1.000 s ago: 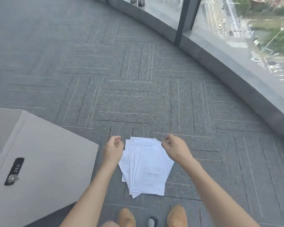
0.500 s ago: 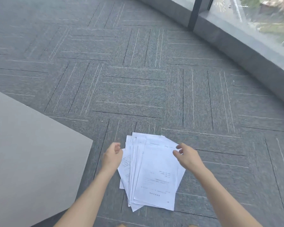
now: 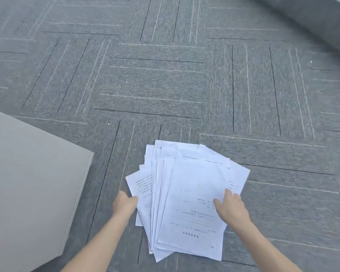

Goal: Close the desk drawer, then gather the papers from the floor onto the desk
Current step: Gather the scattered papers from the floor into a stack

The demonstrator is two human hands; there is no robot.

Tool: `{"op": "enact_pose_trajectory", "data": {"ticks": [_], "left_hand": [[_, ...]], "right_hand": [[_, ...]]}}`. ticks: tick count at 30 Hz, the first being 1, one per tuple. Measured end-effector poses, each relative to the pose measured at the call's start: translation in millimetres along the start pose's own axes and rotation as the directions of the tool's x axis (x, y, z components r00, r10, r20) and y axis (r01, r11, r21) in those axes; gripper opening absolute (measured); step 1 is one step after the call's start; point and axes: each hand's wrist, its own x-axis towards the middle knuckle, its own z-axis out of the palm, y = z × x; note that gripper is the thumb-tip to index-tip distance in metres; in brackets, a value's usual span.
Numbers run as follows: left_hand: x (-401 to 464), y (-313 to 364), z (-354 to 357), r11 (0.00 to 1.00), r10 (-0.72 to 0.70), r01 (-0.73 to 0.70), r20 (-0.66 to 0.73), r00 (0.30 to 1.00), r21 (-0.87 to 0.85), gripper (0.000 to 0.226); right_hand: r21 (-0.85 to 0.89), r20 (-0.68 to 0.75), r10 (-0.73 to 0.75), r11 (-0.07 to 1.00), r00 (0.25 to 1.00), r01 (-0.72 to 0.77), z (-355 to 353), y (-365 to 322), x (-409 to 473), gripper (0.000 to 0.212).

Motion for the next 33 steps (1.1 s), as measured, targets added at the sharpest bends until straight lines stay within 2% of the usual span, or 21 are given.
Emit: {"op": "enact_pose_trajectory", "data": {"ticks": [1,3,5,7,10,15,17,20,23,27,29,33], "left_hand": [[6.8,-5.2,4.0,1.0,-0.024,0.024,-0.01,1.0,-0.005,0.029],[17.3,-12.0,11.1,1.0,-0.028,0.028,-0.045,0.999,-0.012,0.019],[20.4,-9.9,15.2,0.999,0.022,-0.025,-0.072,0.997,-0.032,0.009],[20.8,-3.2,19.2,0.993,0.111,-0.113,-0.076,0.991,-0.03,0.014],[21.5,7.4,27.0,0.975,0.22,-0.218,-0.071,0.973,0.028,0.015],[28.7,16.9,39.4,0.961,0.277,-0.278,-0.079,0.958,-0.005,0.023],[31.3,15.2,42.2,0.954,0.297,-0.298,-0.112,0.948,0.005,0.034],[35.2,10.7,41.4,0.956,0.286,-0.267,-0.169,0.943,0.124,0.053],[35.4,8.9,38.2,0.958,0.245,-0.228,-0.083,0.966,0.172,0.056],[34.2,8.5,39.9,0.947,0.259,-0.25,-0.019,0.966,0.204,0.046],[36.2,9.0,39.6,0.946,0.263,-0.257,-0.003,0.965,0.196,0.049],[39.1,8.1,35.7,0.957,0.268,-0.266,-0.001,0.963,0.114,0.056]], "right_hand": [[-0.011,0.002,0.037,0.999,0.999,-0.037,7.1,2.9,6.3,0.061],[-0.048,-0.004,0.088,0.995,0.996,-0.088,22.4,4.9,16.1,0.075],[-0.108,-0.054,0.088,0.99,0.995,-0.094,37.0,1.5,21.3,0.086],[-0.121,-0.11,0.067,0.989,0.992,-0.08,47.0,-3.2,21.4,0.09],[-0.096,-0.152,0.031,0.994,0.988,-0.046,55.1,-4.5,23.5,0.092],[-0.08,-0.183,-0.096,0.993,0.978,0.082,55.6,-3.0,31.5,0.092],[-0.053,-0.196,-0.136,0.99,0.971,0.128,56.0,0.7,32.8,0.093],[0.025,-0.265,-0.161,0.985,0.951,0.174,58.8,10.6,31.6,0.096],[0.1,-0.254,-0.144,0.98,0.956,0.174,62.4,13.0,27.1,0.098],[0.035,-0.183,-0.249,0.965,0.951,0.259,67.1,-2.2,20.5,0.1],[0.026,-0.153,-0.297,0.952,0.942,0.305,66.6,-13.1,20.6,0.099],[0.152,-0.237,-0.225,0.952,0.945,0.265,60.6,-21.5,21.4,0.095]]}}
